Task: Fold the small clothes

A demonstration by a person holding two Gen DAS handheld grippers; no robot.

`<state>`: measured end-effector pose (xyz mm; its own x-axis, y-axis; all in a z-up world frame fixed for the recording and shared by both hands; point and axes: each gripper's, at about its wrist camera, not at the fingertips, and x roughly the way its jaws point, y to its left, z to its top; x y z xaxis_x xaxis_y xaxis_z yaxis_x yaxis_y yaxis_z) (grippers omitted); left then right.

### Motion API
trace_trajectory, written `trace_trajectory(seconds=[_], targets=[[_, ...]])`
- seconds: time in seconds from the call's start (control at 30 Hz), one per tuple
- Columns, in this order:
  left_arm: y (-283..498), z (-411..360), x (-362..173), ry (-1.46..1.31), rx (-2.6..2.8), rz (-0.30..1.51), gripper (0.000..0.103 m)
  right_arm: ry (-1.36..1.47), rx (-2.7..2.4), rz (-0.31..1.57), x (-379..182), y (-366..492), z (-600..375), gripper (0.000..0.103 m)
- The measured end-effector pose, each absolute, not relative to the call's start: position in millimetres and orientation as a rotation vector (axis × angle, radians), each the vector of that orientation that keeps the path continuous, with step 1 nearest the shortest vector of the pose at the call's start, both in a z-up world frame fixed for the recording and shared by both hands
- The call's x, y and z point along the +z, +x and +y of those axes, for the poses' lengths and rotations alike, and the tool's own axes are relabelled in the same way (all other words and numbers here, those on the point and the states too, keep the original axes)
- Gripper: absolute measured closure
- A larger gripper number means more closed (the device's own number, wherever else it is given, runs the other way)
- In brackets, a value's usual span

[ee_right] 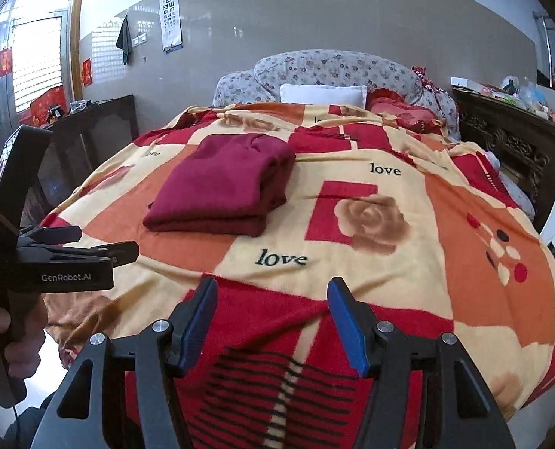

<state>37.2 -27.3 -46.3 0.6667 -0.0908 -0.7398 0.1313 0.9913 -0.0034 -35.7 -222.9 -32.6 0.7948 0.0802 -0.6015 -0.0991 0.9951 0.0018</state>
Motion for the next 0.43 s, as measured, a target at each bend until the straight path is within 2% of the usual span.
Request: trace_trajectory(seconds=[0.43], targets=[[36.9,-27.7,-43.1,0.031,-0.149,0.829,0.000,-0.046,0.110,0.662,-35.6,-31.9,-218.9,0.039]])
